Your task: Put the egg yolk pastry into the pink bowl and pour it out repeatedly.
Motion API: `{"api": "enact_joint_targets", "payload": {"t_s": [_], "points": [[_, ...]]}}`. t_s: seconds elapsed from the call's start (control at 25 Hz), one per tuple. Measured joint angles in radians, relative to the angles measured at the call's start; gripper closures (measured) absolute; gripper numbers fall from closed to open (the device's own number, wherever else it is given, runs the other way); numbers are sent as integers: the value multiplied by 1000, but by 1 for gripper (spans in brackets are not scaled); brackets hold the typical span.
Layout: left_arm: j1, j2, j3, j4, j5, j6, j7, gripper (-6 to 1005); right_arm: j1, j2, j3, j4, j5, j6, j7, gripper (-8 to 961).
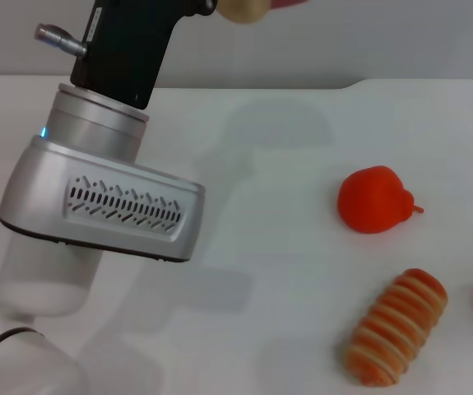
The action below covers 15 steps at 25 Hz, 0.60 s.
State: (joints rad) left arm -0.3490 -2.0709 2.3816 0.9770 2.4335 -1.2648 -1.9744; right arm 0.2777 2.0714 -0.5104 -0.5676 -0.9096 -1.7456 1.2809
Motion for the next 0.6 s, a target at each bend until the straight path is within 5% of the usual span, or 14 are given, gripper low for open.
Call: {"api": "enact_joint_targets", "payload": {"t_s": [0.6], "points": [[-19, 2, 51, -2, 12, -22, 19, 958, 2, -1, 0, 0, 0, 6, -1, 521]]}}
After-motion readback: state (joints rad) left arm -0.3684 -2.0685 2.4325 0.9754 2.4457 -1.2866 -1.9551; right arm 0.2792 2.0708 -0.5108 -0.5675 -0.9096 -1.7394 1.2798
